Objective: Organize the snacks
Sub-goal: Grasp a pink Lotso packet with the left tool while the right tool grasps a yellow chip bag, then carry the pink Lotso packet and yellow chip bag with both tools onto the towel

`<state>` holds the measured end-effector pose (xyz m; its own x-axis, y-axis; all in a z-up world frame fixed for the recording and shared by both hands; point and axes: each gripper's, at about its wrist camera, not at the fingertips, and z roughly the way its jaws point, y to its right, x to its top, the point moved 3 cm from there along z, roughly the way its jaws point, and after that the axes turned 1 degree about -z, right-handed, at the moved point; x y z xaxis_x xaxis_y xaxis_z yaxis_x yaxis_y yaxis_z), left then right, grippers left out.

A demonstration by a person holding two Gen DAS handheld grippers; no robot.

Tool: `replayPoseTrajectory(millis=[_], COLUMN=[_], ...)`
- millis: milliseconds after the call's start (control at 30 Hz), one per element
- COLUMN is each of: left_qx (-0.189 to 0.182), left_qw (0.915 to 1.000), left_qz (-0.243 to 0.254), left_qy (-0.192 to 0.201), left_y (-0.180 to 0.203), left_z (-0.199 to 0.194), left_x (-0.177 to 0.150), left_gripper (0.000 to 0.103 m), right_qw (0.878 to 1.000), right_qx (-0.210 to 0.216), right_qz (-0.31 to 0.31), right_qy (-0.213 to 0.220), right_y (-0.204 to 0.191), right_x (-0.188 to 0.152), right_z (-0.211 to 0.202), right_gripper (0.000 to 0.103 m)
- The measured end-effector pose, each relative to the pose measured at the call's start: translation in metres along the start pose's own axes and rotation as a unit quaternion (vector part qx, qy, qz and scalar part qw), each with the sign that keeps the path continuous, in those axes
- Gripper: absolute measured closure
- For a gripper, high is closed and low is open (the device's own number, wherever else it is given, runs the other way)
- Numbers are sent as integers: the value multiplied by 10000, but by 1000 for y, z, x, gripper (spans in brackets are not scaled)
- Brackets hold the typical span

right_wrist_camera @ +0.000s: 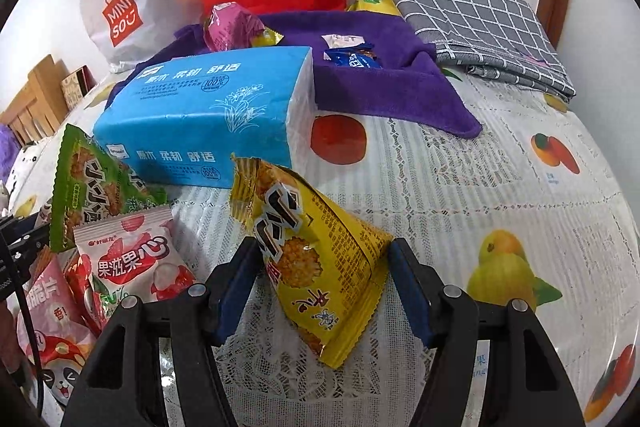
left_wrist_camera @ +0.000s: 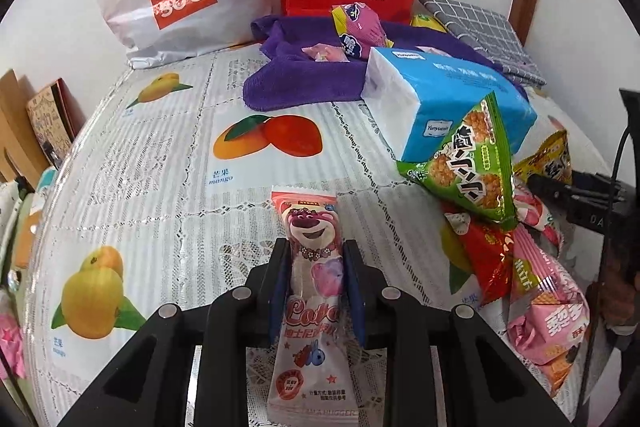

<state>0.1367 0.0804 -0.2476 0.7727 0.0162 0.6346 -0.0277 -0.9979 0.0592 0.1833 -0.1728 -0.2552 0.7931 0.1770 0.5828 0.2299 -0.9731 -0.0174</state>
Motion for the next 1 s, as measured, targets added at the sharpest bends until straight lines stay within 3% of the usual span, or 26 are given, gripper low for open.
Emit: replayPoseTrajectory(millis=[200, 533, 667, 1000], left_qx=[103, -147, -395, -302], left_qw=[9999, 9995, 9976, 9972], left_qz=[46, -262, -557, -676], left_qy=[0, -85, -126, 108], left_y=[4, -8, -9, 1], left_z=[1, -1, -9, -45], left_x=[0, 2, 7, 29], left_gripper=[79, 86, 86, 86], right_qw=[10000, 9996, 9996, 9992], right_qx=[-7, -231, -240, -29], right_qz=[7, 127, 54, 146], right_qy=[16, 109, 141, 379], right_y=[1, 4, -4, -10], right_x=[0, -4, -10, 2], right_z=[0, -8, -20, -63], right_gripper=[39, 44, 45, 45])
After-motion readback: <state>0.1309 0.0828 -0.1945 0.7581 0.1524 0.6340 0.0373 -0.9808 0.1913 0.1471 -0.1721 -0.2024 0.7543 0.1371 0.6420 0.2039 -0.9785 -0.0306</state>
